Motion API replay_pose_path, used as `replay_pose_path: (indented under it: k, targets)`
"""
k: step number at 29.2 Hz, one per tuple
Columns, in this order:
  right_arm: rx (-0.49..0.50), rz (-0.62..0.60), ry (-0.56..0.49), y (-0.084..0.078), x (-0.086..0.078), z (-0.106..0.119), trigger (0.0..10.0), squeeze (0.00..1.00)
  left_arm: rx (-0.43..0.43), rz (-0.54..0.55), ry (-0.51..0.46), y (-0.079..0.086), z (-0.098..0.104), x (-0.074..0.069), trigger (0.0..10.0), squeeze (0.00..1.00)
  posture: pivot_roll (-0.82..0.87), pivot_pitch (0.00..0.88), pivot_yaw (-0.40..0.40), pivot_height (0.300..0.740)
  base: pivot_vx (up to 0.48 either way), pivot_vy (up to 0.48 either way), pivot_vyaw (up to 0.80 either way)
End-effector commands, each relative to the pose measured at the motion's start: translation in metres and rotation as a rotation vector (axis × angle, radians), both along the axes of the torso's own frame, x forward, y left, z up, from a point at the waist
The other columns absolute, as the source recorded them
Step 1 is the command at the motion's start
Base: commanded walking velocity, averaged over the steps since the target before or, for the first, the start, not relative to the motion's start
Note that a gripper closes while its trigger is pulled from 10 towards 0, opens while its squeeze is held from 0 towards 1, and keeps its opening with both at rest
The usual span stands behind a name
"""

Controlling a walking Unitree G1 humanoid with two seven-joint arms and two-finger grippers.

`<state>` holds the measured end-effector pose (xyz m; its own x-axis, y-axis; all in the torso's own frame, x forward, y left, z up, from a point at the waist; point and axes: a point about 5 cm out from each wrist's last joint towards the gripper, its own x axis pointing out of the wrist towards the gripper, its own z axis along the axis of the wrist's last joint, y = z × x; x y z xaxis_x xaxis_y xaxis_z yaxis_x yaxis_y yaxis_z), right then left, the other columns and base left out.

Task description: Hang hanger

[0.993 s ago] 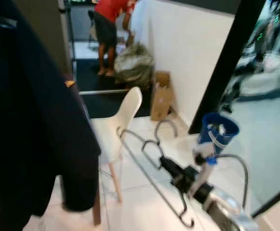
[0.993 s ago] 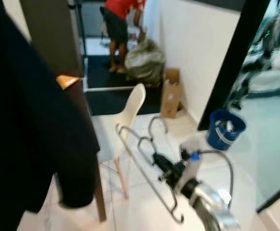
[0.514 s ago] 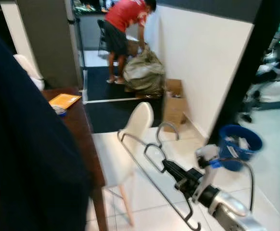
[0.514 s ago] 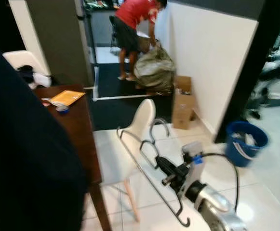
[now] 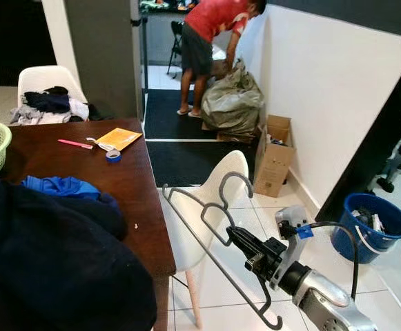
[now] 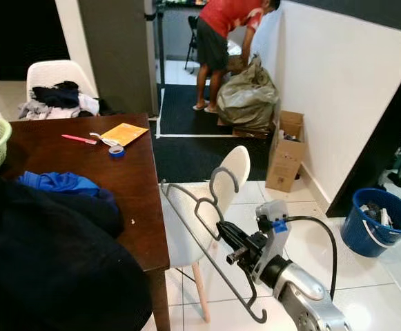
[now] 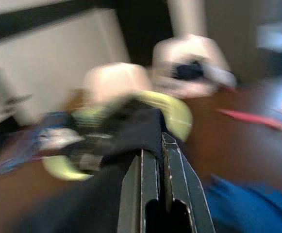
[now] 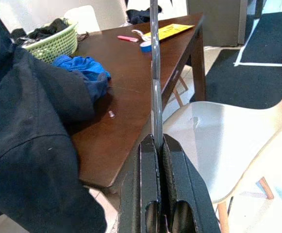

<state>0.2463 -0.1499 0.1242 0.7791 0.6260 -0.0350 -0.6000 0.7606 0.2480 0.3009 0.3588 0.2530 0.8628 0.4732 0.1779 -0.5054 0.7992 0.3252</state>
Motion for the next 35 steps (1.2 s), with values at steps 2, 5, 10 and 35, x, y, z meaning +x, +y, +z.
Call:
replay_pose_path:
  k: [2, 5, 10, 35]
  targets:
    - [0.01, -0.012, -0.003, -0.003, 0.0, 0.003, 10.0, 0.0, 0.013, -0.13, 0.096, -0.028, -0.029, 0.015, 10.0, 0.0, 0.04, 0.0, -0.042, 0.74, 0.0, 0.0, 0.0]
    - [0.009, -0.013, -0.002, -0.003, 0.0, 0.003, 10.0, 0.0, 0.018, -0.135, 0.112, -0.031, -0.033, 0.017, 10.0, 0.0, 0.04, 0.0, -0.042, 0.74, 0.0, 0.0, 0.0]
    - [0.008, -0.017, -0.002, -0.004, -0.001, 0.004, 10.0, 0.0, 0.053, -0.237, 0.263, -0.053, -0.061, 0.031, 10.0, 0.0, 0.04, 0.0, -0.045, 0.74, 0.0, 0.0, 0.0]
    - [0.013, -0.016, 0.009, -0.006, -0.001, 0.005, 10.0, 0.0, 0.215, -0.52, 0.536, -0.052, -0.032, 0.003, 10.0, 1.0, 0.04, 0.0, -0.051, 0.74, 0.0, 0.0, 0.0]
